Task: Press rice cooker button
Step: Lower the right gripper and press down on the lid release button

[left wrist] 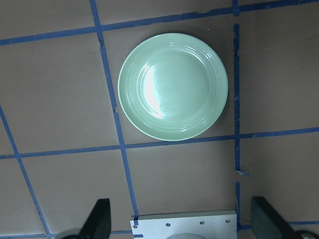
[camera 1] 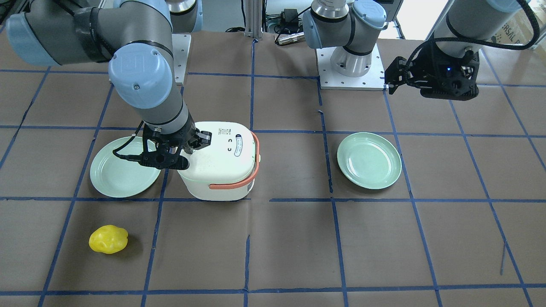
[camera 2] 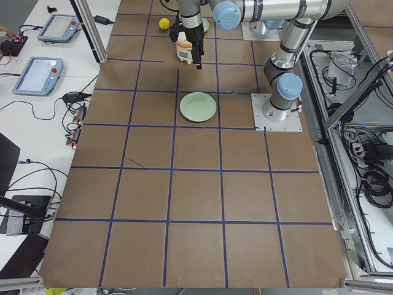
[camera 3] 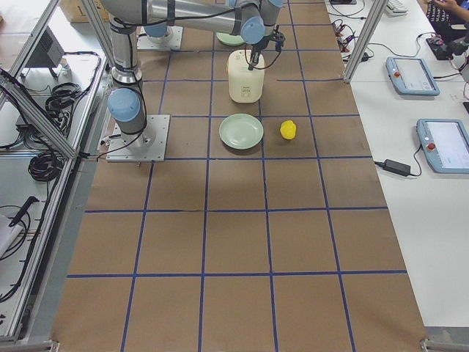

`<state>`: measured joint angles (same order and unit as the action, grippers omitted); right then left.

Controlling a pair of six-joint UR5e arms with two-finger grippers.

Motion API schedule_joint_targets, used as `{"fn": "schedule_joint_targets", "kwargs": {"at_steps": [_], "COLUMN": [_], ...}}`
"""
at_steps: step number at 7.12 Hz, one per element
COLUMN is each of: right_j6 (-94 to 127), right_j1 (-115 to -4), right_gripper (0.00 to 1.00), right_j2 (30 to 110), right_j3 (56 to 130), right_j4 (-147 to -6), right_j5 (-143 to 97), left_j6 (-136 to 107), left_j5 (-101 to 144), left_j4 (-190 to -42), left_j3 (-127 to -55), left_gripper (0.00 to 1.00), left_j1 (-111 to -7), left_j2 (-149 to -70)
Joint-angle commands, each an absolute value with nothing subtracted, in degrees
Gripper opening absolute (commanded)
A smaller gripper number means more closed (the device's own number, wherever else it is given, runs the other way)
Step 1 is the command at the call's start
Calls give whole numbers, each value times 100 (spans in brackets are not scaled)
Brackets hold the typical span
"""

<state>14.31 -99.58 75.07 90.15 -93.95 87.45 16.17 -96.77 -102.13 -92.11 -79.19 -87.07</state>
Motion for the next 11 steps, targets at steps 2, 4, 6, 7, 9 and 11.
{"fn": "schedule_joint_targets", "kwargs": {"at_steps": [2, 4, 6, 7, 9, 11], "right_j6": [1424, 1433, 1433, 1441, 1468, 1494], "right_j1": [-9958, -9958, -9958, -9958, -9958, -9967], "right_gripper": [7, 7, 7, 7, 7, 8], "right_j2": [7497, 7488, 7497, 7523, 7523, 7663], "right_j3": [9018, 9018, 9079, 9175, 9167, 8940], "right_j4": [-9387, -9387, -9387, -9404, -9404, -9291], "right_j5": [8745, 8745, 8728, 8710, 8728, 8780], "left_j6": [1617, 1617, 1617, 1617, 1617, 1617], "left_j5": [-9677, -9677, -9677, -9677, -9677, -9677], "left_j4": [-10213, -10213, -10213, -10213, -10213, -10213], "left_j3": [-9211, -9211, -9211, -9211, -9211, -9211], "left_gripper": [100, 100, 100, 100, 100, 100], "left_j1": [-7919, -7919, -7919, -7919, -7919, -7919], "left_j2": [-8710, -8710, -8710, -8710, -8710, -8710]}}
